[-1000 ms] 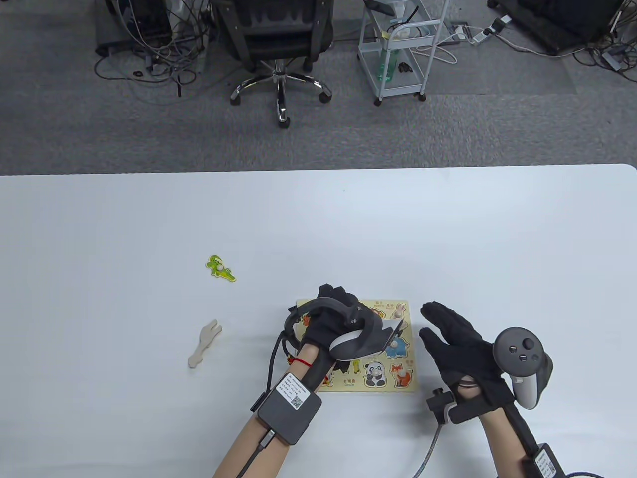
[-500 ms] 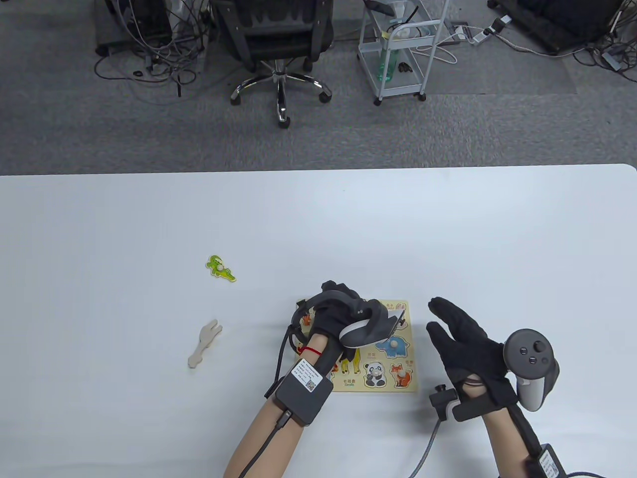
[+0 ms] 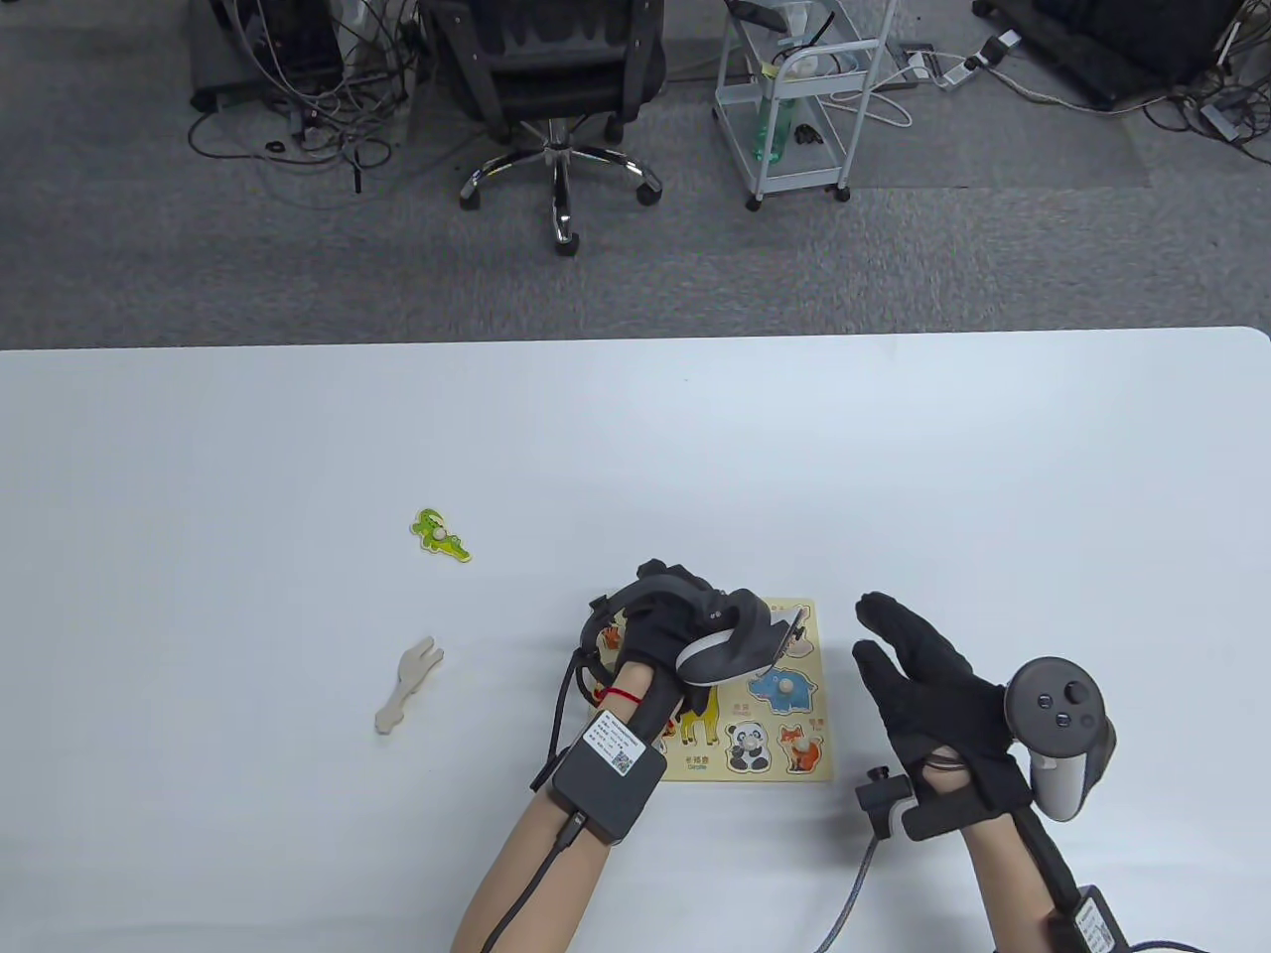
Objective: Fit puzzle pieces into frame
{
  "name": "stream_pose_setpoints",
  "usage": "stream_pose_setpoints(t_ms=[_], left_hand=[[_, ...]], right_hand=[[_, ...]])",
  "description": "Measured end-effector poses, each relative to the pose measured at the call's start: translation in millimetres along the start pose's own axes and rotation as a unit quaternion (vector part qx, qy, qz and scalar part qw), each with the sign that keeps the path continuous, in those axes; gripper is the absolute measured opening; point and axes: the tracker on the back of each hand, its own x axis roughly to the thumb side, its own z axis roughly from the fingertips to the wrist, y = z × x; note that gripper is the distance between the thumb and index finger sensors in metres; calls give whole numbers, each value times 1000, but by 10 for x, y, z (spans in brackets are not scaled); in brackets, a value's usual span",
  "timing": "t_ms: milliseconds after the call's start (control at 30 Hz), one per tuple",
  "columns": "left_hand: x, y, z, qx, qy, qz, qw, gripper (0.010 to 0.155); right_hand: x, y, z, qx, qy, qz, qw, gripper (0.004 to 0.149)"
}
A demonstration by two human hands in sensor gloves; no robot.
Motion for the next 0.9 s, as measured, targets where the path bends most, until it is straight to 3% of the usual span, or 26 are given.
stream_pose_setpoints(t_ms=[300, 433, 567, 700, 900], left_hand=[[-37, 14, -7, -17, 7, 11, 1000, 48], [-205, 161, 63, -13, 24, 39, 999, 55], [-541, 406, 247, -12, 57, 62, 996, 56], [-929, 513, 468, -14, 100, 73, 992, 57], [-1509, 208, 792, -108, 162, 38, 980, 63]], right_hand=[[-1, 33, 7, 9, 2, 15, 1000, 58], [-10, 113, 3, 41, -4, 45, 998, 61], [-4, 171, 6, 56, -10, 65, 996, 61], [-18, 176, 10, 54, -6, 70, 996, 61], [-57, 165, 6, 52, 6, 63, 997, 60]])
